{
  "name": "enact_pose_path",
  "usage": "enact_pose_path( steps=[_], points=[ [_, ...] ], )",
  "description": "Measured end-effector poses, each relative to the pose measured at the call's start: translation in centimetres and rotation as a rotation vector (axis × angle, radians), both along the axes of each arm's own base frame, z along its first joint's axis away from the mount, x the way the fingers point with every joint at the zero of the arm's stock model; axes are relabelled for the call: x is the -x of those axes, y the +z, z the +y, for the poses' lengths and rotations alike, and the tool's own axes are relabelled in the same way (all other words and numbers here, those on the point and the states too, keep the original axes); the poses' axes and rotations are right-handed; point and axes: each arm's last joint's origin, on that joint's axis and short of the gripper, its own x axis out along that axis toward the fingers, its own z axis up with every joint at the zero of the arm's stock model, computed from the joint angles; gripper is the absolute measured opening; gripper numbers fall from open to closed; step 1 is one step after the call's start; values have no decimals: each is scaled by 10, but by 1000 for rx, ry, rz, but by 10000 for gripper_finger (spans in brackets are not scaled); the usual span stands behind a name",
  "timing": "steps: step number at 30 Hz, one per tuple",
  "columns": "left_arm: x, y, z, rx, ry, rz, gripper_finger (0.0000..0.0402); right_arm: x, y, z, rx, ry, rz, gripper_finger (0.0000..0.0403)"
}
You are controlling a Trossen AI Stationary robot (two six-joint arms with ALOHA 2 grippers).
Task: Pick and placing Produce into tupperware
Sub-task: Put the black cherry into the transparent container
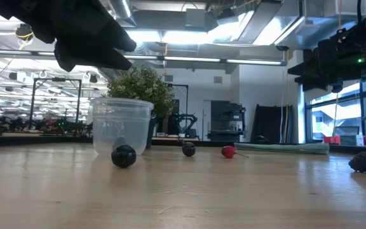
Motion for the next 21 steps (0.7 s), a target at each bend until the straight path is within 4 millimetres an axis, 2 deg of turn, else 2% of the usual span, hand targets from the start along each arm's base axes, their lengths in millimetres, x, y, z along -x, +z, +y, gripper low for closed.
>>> enact_pose_path(
  steps=[6,14,21],
  points=[
    [-2,0,3,31,3,3,253,0,0,0,0,0,-1,288],
    [-4,2,0,120,-23,-24,249,0,0,0,0,0,0,288],
    [-4,-2,-1,90,-34,-6,251,0,0,0,0,0,0,288]
  ],
)
